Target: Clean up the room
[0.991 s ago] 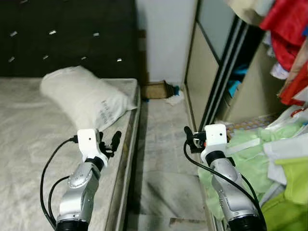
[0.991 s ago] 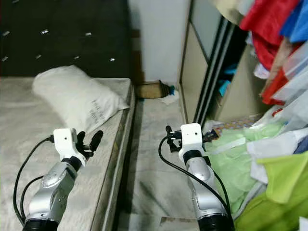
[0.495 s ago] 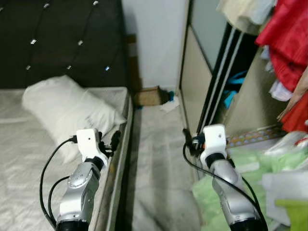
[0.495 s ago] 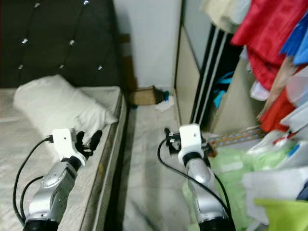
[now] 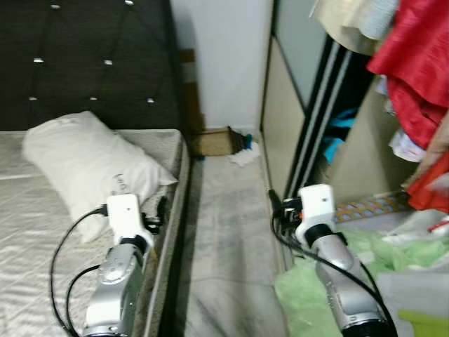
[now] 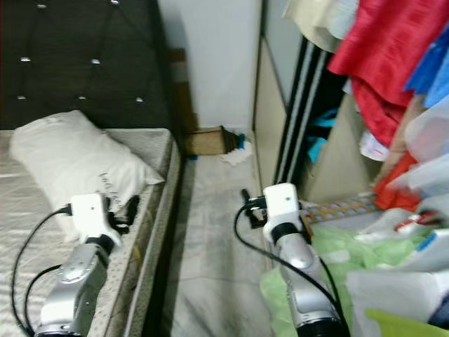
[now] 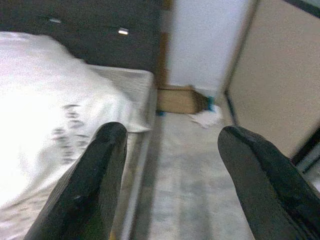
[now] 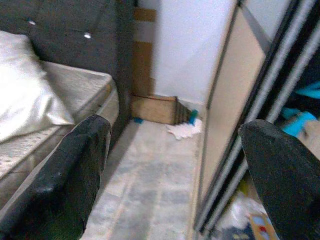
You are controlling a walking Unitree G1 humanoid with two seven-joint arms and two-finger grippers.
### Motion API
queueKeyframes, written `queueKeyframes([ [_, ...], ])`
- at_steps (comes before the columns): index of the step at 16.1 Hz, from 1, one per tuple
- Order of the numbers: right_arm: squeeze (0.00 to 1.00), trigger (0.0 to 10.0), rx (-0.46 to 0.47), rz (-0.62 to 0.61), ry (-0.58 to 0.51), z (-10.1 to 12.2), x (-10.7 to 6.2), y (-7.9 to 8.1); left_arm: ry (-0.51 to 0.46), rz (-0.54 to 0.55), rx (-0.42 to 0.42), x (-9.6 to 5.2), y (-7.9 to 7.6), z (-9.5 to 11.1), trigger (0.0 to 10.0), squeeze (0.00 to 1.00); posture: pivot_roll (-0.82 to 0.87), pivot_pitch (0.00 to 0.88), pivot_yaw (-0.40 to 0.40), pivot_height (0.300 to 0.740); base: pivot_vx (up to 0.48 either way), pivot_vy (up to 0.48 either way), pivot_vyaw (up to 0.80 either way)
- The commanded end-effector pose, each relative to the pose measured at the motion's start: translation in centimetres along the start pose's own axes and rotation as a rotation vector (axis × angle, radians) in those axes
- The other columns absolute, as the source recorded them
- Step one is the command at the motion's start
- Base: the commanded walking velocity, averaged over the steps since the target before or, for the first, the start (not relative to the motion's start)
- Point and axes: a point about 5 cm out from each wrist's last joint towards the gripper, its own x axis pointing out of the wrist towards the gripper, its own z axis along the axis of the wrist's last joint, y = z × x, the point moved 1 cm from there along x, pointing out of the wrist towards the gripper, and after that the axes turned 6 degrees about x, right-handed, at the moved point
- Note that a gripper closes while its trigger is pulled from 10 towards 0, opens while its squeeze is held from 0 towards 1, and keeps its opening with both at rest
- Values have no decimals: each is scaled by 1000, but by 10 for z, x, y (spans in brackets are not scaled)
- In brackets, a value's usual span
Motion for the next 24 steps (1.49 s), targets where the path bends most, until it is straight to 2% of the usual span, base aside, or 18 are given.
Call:
queueKeyframes([
  [1, 0, 10000, -1, 2, -16, 4, 0, -1, 17, 41, 51, 0, 4, 0, 10000, 0, -142, 0, 47, 740, 0, 0, 800],
  [2, 0, 10000, 1, 8, -17, 4, 0, 0, 23, 48, 67, 0, 4, 0, 10000, 0, -142, 0, 47, 740, 0, 0, 800],
  [3, 0, 10000, 4, 18, -19, 5, 0, 3, 23, 26, 152, -1, 2, -1, 10000, 0, -141, 0, 42, 740, 0, 0, 800],
  [4, 0, 10000, 1, 22, -18, 4, 1, 6, -30, -63, 231, -2, -3, 3, 10000, 0, -133, 0, 40, 740, 0, 0, 800],
  [5, 0, 10000, 1, 23, -18, 4, 2, 7, -29, -56, 158, -2, -1, 4, 10000, 0, -130, 0, 43, 740, 0, 0, 800],
  [7, 0, 10000, -2, 16, -27, 7, 6, 7, -2, 13, 133, 0, 4, 2, 10000, 0, -130, 0, 44, 740, 0, 0, 800],
  [11, 0, 10000, -12, 15, -31, 9, 7, 6, -15, -69, 72, 0, -15, 1, 10000, 0, -138, 0, 41, 740, 0, 0, 800],
  [14, 0, 10000, -16, 16, -26, 8, 6, 5, -22, -59, 71, -3, -16, 1, 10000, 0, -131, 0, 33, 740, 0, 0, 800],
  [18, 0, 10000, -20, 22, -37, 12, 11, 7, -28, -51, 62, 1, -18, 3, 10000, 0, -141, 0, 30, 740, 0, 0, 800],
  [22, 0, 10000, -27, 33, -34, 10, 8, 4, -42, -33, 58, 3, -23, 5, 10000, 0, -141, 0, 21, 740, 0, 0, 800],
  [24, 0, 10000, -21, 36, -39, 11, 10, 6, -45, -57, 39, 1, -25, 4, 10000, 0, -138, 0, 22, 740, 0, 0, 800],
])
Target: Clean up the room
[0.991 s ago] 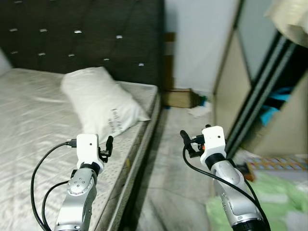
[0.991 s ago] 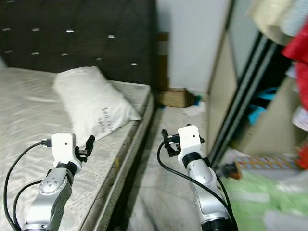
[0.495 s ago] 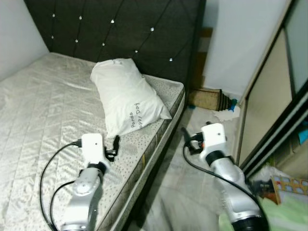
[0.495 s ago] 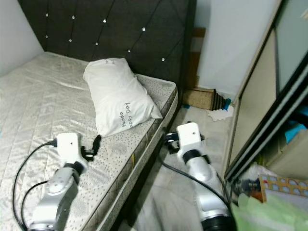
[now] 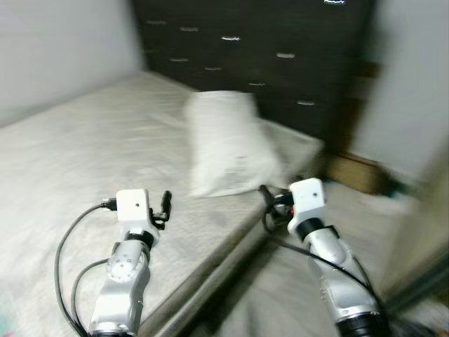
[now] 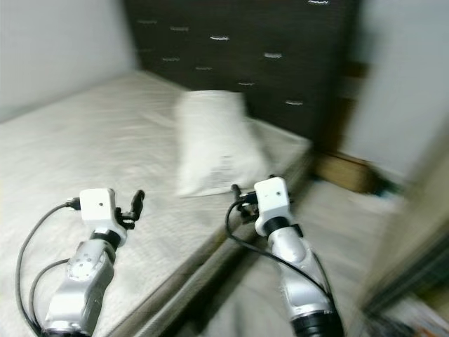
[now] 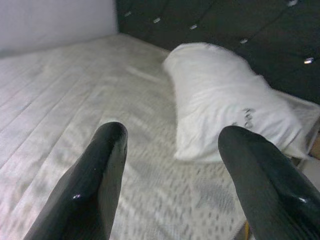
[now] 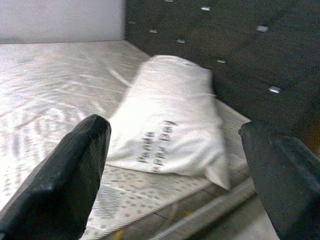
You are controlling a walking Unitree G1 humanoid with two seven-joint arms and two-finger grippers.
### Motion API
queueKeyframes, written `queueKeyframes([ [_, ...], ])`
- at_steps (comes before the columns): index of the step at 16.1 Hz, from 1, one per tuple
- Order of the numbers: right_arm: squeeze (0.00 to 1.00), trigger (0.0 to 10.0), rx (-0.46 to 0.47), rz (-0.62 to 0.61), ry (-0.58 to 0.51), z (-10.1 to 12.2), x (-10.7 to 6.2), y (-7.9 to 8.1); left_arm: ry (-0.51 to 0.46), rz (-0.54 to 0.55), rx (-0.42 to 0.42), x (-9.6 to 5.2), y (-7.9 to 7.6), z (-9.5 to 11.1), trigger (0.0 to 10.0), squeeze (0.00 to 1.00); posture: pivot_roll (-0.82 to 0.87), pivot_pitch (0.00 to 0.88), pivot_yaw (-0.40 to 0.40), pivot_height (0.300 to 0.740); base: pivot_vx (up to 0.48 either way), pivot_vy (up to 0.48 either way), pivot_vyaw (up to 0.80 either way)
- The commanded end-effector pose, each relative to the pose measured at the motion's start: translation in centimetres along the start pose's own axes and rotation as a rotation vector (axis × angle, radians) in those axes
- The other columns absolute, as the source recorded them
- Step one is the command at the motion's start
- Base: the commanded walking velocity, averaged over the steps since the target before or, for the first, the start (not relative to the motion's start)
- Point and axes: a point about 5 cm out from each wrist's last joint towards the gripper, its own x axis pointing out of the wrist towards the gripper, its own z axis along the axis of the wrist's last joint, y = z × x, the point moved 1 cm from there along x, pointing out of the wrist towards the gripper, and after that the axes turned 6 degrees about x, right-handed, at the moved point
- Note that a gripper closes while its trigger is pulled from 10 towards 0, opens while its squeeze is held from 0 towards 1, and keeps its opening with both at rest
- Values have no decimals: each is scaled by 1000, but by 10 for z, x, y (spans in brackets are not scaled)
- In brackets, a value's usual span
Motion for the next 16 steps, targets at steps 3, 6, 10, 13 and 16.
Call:
queueKeyframes([
  [3, 0, 10000, 18, 14, -38, 6, 3, 5, -19, -11, -4, 5, 2, 6, 10000, 0, -136, 0, 22, 740, 0, 0, 800],
  [6, 0, 10000, 1, 40, -72, 15, 7, 8, -23, -21, -10, 7, -2, 6, 10000, 0, -140, 0, 25, 740, 0, 0, 800],
  [10, 0, 10000, -5, 36, -84, 17, 8, 7, -25, -30, -18, 7, -8, 7, 10000, 0, -142, 0, 28, 740, 0, 0, 800],
  [13, 0, 10000, -2, 31, -85, 17, 9, 6, -30, -8, -19, 9, -2, 8, 10000, 0, -144, 0, 27, 740, 0, 0, 800],
  [16, 0, 10000, 1, 36, -85, 16, 8, 7, -29, -1, -18, 10, -1, 8, 10000, 0, -144, 0, 26, 740, 0, 0, 800],
])
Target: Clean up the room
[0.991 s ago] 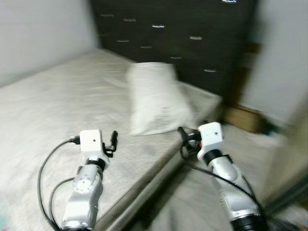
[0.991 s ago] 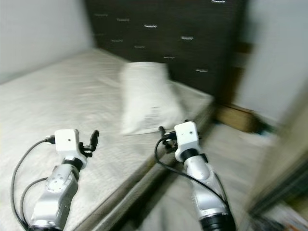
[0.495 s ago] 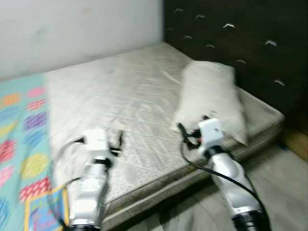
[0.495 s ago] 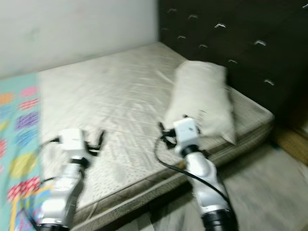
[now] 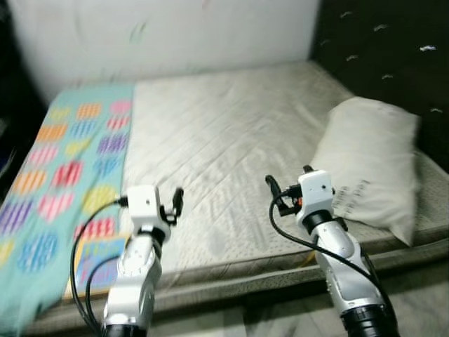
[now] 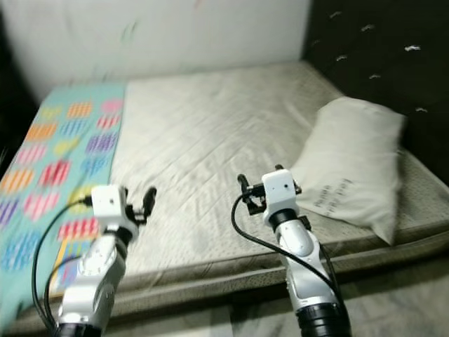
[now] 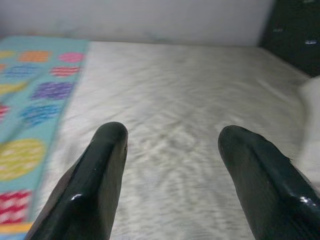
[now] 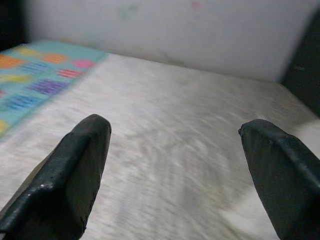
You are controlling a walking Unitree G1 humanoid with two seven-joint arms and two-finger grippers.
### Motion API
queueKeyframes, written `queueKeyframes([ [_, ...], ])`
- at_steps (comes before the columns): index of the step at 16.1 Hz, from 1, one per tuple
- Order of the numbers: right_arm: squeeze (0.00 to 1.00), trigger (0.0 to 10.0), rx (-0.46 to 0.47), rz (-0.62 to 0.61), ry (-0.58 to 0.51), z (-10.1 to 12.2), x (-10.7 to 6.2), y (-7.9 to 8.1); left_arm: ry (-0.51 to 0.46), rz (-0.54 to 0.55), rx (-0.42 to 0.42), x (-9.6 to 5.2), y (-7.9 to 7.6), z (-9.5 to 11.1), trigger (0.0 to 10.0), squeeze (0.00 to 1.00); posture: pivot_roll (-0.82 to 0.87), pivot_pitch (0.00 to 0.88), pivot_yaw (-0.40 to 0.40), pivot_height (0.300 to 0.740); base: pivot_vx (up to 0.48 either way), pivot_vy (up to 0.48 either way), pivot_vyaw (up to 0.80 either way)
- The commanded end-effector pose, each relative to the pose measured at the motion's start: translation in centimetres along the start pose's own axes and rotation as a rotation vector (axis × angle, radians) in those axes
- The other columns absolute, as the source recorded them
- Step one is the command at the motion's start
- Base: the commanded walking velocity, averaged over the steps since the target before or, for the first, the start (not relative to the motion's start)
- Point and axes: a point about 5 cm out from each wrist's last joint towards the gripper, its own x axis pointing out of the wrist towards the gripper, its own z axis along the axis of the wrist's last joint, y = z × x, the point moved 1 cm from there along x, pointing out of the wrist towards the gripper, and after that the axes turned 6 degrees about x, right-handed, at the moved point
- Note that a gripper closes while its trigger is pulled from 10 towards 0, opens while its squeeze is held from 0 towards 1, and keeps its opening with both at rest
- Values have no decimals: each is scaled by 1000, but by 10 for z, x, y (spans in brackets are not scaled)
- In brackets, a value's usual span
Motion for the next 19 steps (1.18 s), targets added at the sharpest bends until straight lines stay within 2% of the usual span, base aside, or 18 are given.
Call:
queueKeyframes([
  [1, 0, 10000, 2, 10, -15, 3, 1, 3, 3, 8, -1, 0, 1, 0, 10000, 0, -148, 0, 28, 740, 0, 0, 800],
  [4, 0, 10000, 9, 2, -20, 4, 0, 0, 2, 5, 11, -1, 1, -2, 10000, 0, -149, 0, 30, 740, 0, 0, 800],
  [6, 0, 10000, 34, -25, -22, 3, -6, -5, 9, 41, 36, -5, 16, -6, 10000, 0, -149, 0, 34, 740, 0, 0, 0],
  [8, 0, 10000, 56, -42, -13, 0, -9, -6, 10, 48, 38, -6, 21, -6, 10000, 0, -149, 0, 34, 740, 0, 0, 0],
  [12, 0, 10000, 61, -31, -16, 1, -4, -2, -2, 26, 2, 0, 15, -2, 10000, 0, -150, 0, 40, 740, 0, 0, 0],
  [16, 0, 10000, 57, -38, -14, 1, -3, -6, 7, 25, 7, 0, 12, -4, 10000, 0, -150, 0, 40, 740, 0, 314, 0],
  [19, 0, 10000, 57, -29, -10, 0, -3, -3, 3, 22, 16, -1, 11, -4, 10000, 0, -142, 0, 35, 740, 0, 0, 0],
])
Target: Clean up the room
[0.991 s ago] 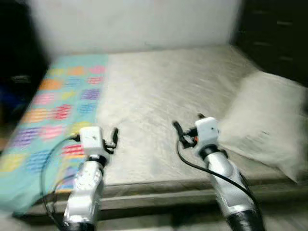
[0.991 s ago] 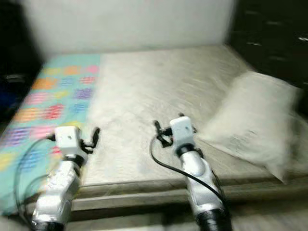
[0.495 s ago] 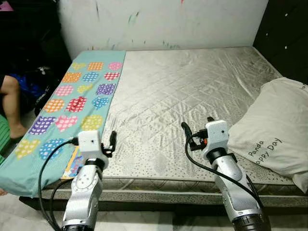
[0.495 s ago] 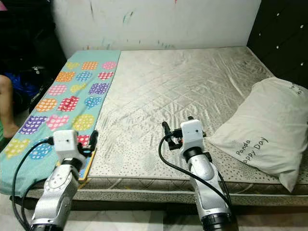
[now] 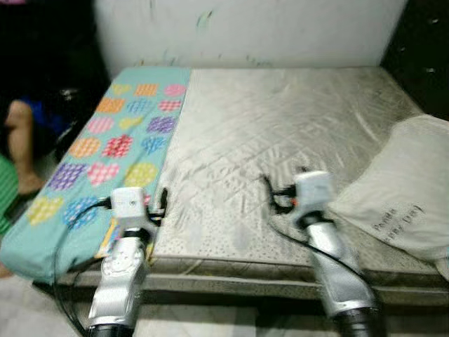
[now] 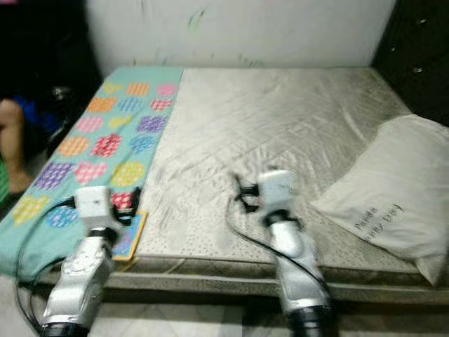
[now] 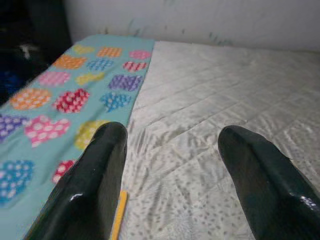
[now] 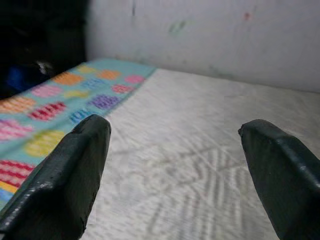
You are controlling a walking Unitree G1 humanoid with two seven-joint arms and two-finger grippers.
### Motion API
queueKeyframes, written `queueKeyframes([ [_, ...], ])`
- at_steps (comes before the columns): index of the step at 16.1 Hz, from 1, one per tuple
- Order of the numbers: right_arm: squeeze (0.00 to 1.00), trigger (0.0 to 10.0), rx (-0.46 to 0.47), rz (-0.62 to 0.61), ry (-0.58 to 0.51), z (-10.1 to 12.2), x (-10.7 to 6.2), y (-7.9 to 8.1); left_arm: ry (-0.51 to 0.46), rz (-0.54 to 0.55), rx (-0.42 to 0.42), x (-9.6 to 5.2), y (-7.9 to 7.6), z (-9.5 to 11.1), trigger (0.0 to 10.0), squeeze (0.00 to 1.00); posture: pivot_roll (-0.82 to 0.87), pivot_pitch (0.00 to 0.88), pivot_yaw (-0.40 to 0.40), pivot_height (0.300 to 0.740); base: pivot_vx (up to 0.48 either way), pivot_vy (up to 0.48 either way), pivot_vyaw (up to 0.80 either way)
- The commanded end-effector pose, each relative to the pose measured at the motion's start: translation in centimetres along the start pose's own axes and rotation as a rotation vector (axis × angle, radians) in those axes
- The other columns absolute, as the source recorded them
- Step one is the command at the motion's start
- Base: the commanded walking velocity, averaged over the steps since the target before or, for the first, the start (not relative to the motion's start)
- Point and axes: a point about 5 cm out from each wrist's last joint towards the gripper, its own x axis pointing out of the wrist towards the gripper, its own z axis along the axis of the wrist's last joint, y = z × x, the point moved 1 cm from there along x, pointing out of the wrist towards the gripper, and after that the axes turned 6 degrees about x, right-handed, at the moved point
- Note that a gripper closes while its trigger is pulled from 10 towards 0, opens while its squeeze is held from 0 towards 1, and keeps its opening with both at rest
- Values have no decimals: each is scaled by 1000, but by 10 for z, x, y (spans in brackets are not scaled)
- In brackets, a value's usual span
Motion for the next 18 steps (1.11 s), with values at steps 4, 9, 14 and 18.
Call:
queueKeyframes([
  [4, 0, 10000, -6, -22, 20, -5, -1, -6, -4, -33, 15, -1, -8, -1, 10000, 0, -139, 0, 37, 740, 0, 0, 0],
  [9, 0, 10000, -4, -68, 36, -10, 0, -15, 21, -43, 17, 0, -13, -7, 10000, 0, -135, 0, 36, 740, 0, -49, 0],
  [14, 0, 10000, -9, -63, 19, -6, 8, -14, 22, -51, 14, 3, -17, -7, 10000, 0, -136, 0, 36, 740, 0, -349, 527],
  [18, 0, 10000, -4, -51, 16, -7, 10, -10, 21, -43, 12, 3, -16, -6, 10000, 0, -131, 0, 34, 740, 0, -378, 0],
])
